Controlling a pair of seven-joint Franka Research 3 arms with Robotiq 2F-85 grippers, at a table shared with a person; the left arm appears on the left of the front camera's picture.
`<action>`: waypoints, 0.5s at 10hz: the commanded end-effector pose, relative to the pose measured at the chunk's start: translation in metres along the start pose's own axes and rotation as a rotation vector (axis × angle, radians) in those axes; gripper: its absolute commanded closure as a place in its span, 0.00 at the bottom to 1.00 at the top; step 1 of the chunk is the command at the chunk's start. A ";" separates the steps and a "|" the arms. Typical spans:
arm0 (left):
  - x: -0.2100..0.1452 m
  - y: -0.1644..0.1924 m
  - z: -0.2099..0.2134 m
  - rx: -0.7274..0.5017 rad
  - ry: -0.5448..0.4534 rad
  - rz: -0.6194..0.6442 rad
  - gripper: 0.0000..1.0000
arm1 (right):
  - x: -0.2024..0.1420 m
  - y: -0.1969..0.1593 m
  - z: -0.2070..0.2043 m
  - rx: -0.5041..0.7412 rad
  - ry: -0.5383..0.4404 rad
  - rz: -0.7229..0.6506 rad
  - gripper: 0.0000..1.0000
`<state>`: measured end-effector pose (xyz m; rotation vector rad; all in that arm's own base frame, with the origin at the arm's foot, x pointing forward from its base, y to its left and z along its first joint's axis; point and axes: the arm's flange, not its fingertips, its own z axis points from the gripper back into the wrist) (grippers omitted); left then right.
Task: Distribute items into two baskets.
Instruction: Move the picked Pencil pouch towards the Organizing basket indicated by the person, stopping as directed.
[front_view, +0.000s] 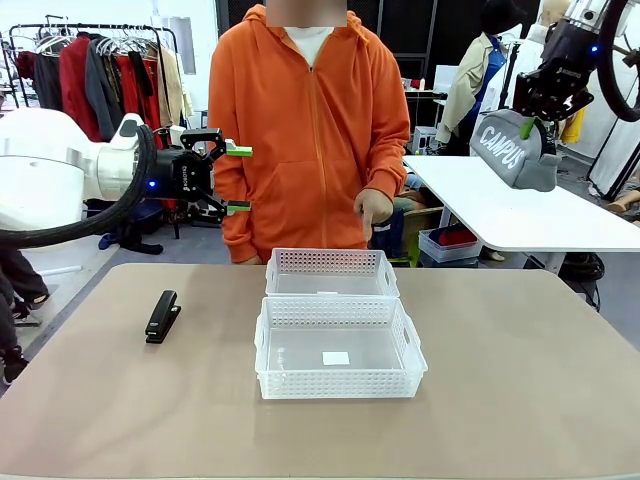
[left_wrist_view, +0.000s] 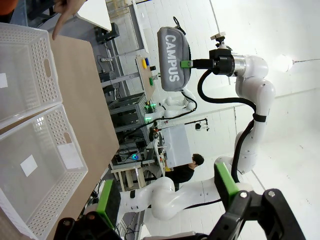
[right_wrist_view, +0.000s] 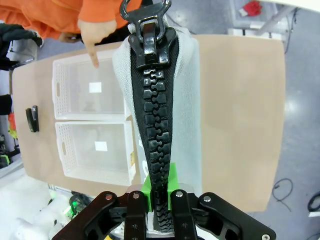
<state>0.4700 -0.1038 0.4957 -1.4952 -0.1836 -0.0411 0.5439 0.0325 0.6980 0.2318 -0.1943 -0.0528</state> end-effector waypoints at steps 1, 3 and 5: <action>0.000 -0.002 0.001 -0.004 -0.001 -0.003 0.00 | -0.002 0.000 0.003 -0.001 -0.004 0.000 1.00; 0.000 -0.002 0.001 -0.004 -0.001 -0.003 0.00 | -0.002 0.000 0.003 -0.001 -0.004 0.000 1.00; 0.000 -0.002 0.001 -0.004 -0.001 -0.003 0.00 | -0.002 0.000 0.003 -0.001 -0.004 0.000 1.00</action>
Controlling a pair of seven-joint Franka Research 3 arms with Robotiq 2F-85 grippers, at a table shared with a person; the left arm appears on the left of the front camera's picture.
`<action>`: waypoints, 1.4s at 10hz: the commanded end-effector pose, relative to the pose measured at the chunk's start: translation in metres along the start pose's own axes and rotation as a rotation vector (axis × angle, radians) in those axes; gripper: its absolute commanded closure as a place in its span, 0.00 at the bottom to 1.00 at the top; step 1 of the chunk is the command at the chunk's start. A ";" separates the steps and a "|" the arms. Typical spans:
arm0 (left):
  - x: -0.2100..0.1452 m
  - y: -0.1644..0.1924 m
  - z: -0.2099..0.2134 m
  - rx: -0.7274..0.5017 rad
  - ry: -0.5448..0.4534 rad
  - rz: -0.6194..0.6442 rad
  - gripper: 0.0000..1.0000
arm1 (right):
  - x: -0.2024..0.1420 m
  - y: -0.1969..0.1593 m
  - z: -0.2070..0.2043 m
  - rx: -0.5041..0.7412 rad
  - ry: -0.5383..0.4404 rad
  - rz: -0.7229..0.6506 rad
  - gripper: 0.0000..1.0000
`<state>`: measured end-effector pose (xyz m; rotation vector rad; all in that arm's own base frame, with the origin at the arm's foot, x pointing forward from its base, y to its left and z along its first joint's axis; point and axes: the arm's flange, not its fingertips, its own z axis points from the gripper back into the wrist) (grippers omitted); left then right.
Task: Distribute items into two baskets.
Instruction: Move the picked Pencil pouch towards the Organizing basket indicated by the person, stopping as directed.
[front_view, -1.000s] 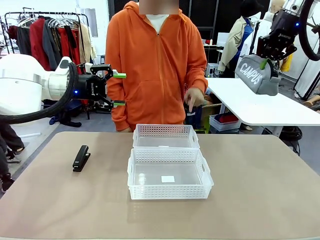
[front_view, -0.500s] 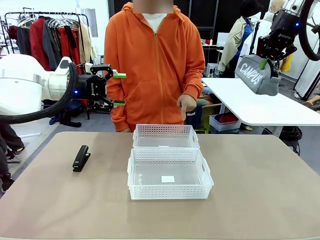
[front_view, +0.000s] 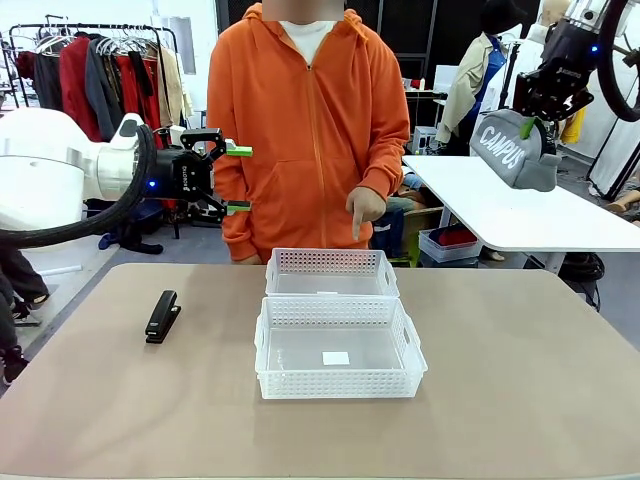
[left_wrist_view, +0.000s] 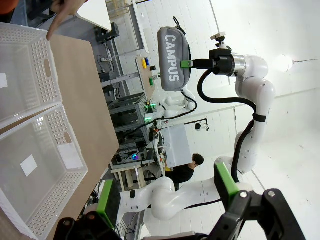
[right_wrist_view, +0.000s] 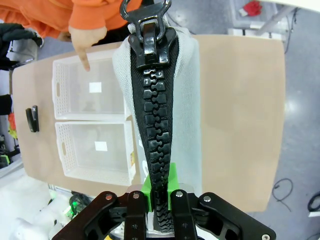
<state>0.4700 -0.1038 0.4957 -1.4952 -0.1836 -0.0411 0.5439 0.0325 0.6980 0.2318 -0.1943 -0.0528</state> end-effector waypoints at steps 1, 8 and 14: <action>0.000 -0.002 0.001 -0.004 -0.001 -0.003 0.00 | 0.000 0.000 0.000 0.000 0.000 0.000 1.00; 0.000 -0.002 0.001 -0.004 -0.001 -0.003 0.00 | 0.028 0.088 0.014 -0.144 0.146 0.678 1.00; 0.000 -0.002 0.001 -0.004 -0.001 -0.003 0.00 | 0.049 0.169 -0.044 -0.178 0.208 1.212 1.00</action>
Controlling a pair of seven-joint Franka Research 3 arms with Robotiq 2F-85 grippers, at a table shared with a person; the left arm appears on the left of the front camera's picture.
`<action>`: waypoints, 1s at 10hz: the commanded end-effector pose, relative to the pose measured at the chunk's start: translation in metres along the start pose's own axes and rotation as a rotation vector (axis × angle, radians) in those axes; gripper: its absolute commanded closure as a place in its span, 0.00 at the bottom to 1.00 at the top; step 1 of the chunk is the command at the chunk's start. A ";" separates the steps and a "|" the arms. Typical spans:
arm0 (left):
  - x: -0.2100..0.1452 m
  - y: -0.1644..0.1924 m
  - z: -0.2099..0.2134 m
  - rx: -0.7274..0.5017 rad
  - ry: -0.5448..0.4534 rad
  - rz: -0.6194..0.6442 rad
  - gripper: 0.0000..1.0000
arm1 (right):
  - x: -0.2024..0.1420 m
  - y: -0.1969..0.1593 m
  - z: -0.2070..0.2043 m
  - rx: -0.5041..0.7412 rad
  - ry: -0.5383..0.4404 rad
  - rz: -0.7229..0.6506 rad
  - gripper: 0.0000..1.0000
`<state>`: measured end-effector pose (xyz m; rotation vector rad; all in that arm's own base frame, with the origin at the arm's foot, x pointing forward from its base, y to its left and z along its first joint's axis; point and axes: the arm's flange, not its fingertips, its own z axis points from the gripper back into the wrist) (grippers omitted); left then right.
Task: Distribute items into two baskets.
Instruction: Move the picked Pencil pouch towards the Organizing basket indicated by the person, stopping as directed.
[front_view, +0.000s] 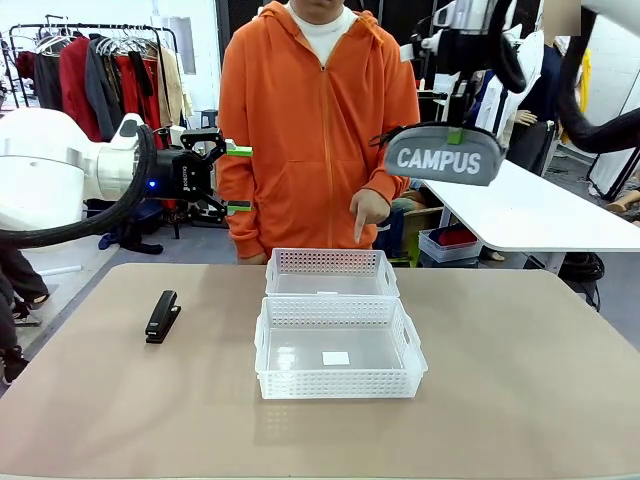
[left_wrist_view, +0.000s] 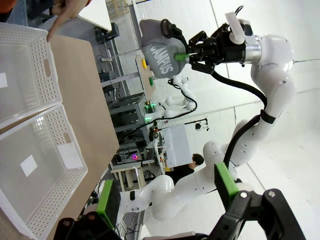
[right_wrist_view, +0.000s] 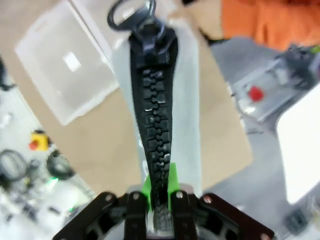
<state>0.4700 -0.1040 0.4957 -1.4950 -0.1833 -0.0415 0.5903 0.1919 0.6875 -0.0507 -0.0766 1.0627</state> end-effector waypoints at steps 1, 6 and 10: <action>0.000 -0.002 0.001 -0.004 -0.001 -0.003 0.00 | 0.032 -0.003 0.011 -0.034 -0.010 0.137 1.00; 0.000 -0.002 0.001 -0.004 -0.001 -0.003 0.00 | 0.084 0.012 -0.024 0.000 -0.017 0.272 1.00; 0.000 -0.002 0.001 -0.004 -0.001 -0.003 0.00 | 0.098 0.021 -0.037 0.045 -0.039 0.298 1.00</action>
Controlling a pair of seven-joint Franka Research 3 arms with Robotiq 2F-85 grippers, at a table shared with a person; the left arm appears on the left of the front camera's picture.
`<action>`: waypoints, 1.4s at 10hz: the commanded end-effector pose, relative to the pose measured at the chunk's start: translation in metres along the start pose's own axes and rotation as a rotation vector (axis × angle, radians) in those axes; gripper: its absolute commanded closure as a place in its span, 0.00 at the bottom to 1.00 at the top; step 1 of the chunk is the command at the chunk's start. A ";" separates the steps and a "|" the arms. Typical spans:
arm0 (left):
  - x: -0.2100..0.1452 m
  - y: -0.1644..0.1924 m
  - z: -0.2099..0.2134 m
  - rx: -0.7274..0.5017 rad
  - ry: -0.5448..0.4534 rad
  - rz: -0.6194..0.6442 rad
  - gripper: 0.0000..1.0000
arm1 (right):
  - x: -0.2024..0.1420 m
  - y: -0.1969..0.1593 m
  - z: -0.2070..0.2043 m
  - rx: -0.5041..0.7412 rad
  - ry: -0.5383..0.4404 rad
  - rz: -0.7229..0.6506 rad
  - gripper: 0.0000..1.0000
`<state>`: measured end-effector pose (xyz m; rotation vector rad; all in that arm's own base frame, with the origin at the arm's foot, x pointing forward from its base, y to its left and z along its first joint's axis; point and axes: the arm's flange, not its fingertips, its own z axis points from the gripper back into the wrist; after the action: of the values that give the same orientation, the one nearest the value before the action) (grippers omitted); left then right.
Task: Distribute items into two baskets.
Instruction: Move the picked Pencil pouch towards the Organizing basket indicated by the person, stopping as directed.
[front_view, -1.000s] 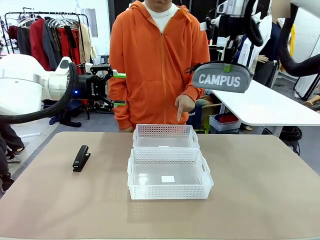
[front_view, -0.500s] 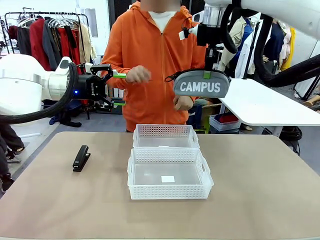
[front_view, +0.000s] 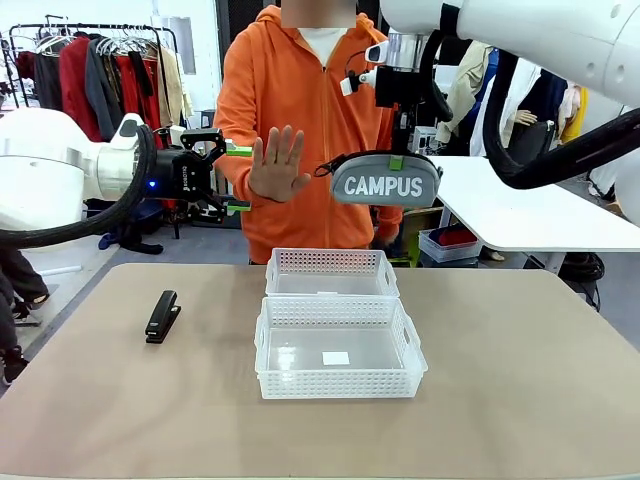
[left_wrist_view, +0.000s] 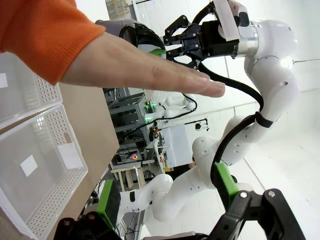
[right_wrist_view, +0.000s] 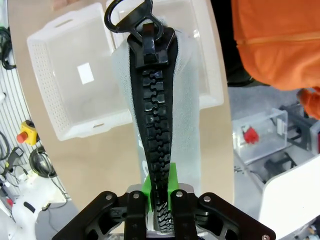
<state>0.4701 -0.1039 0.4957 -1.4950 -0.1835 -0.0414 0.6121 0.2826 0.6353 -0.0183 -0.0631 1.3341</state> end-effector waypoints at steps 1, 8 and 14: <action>0.000 -0.002 0.001 -0.004 -0.001 -0.003 0.00 | 0.006 -0.010 0.018 0.018 -0.040 0.014 1.00; 0.000 -0.002 0.001 -0.004 -0.001 -0.003 0.00 | 0.000 0.000 0.000 0.000 0.000 0.000 1.00; 0.000 -0.002 0.001 -0.004 -0.001 -0.003 0.00 | 0.000 0.000 0.000 0.000 0.000 0.000 1.00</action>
<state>0.4701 -0.1039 0.4957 -1.4950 -0.1835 -0.0414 0.6130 0.2827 0.6326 -0.0144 -0.0579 1.3335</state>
